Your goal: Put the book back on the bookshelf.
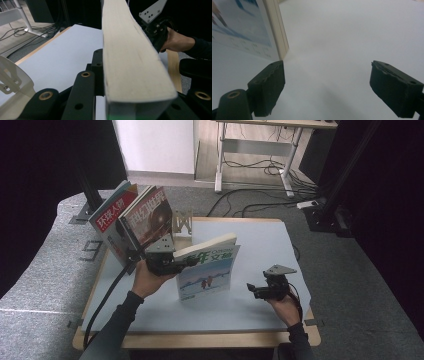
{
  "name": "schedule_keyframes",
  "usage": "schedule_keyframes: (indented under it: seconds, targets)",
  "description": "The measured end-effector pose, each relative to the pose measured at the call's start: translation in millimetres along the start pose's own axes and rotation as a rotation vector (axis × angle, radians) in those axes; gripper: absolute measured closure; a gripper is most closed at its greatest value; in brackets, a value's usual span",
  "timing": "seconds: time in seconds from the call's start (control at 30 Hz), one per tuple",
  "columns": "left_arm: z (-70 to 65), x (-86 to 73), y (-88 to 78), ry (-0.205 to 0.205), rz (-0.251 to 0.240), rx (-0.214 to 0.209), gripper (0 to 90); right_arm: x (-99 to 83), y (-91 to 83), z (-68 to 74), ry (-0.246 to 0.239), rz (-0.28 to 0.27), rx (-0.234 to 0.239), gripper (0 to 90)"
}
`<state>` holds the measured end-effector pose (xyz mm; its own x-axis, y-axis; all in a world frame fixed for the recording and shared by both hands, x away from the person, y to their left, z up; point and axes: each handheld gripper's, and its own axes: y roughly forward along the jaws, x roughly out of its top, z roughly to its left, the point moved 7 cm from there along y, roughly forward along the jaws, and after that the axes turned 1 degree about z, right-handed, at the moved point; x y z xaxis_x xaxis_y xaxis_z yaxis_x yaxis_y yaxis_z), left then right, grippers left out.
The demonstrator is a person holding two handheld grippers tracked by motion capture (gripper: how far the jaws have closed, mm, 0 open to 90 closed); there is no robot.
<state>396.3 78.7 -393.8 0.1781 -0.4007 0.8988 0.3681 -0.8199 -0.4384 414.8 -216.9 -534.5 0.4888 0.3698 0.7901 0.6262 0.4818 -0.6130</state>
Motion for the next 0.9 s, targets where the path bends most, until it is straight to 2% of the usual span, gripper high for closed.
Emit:
schedule_keyframes:
  seconds: [0.07,0.27,0.6,0.67,0.9]
  targets:
    - [0.1,0.0,0.0,0.000,0.000,0.000,73.3,-10.8,4.5,-2.4,0.007,0.037,-0.002,9.4]
    - [0.0,0.0,0.1,0.000,-0.001,-0.001,73.2,-26.5,10.6,-7.3,0.022,0.081,-0.014,2.5]
    - [-0.4,-0.1,0.0,0.002,-0.002,-0.003,73.3,-43.1,21.4,-9.5,0.021,0.148,-0.016,0.0]
    - [-0.4,-0.1,0.1,0.001,-0.004,-0.002,73.3,-45.6,23.0,-10.0,0.022,0.155,-0.019,0.0]
    - [0.3,0.0,0.5,-0.004,-0.009,0.008,73.5,-46.7,23.3,-10.1,0.021,0.130,-0.018,0.0]
